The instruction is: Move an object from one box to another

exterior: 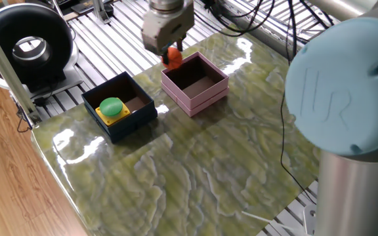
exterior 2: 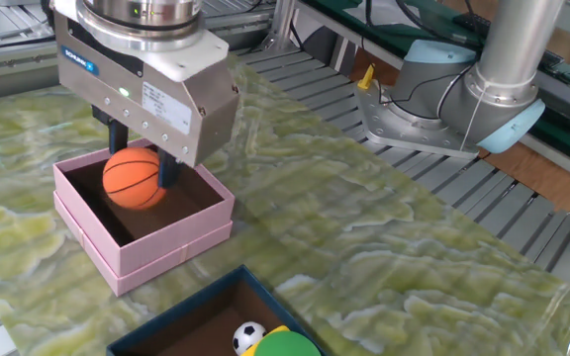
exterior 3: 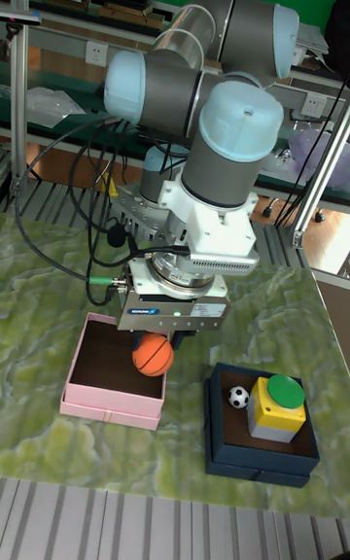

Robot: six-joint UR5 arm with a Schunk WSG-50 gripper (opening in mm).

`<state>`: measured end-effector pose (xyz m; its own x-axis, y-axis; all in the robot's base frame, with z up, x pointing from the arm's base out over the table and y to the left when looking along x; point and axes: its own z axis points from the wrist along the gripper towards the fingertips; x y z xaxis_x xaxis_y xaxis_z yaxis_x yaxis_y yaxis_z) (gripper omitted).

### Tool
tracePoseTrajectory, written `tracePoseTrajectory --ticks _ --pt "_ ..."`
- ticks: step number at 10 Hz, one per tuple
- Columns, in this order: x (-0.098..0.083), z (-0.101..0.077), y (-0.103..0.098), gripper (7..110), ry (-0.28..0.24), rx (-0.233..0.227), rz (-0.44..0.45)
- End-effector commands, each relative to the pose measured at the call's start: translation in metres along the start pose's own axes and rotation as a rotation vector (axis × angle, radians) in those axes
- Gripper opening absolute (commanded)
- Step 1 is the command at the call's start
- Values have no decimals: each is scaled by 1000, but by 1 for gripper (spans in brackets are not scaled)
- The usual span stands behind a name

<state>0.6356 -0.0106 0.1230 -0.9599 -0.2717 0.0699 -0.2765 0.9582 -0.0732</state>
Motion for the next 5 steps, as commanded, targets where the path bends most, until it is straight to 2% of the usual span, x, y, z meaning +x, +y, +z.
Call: tracePoseTrajectory --ticks 1,2,3,4,5 --pt "13 8 -8 7 2 6 -132" --pt "14 9 -18 7 11 44 -187" --pt "17 10 -19 7 21 49 -219" --pt "18 11 -17 22 20 41 -242" --pt "17 11 -14 22 18 29 -258"
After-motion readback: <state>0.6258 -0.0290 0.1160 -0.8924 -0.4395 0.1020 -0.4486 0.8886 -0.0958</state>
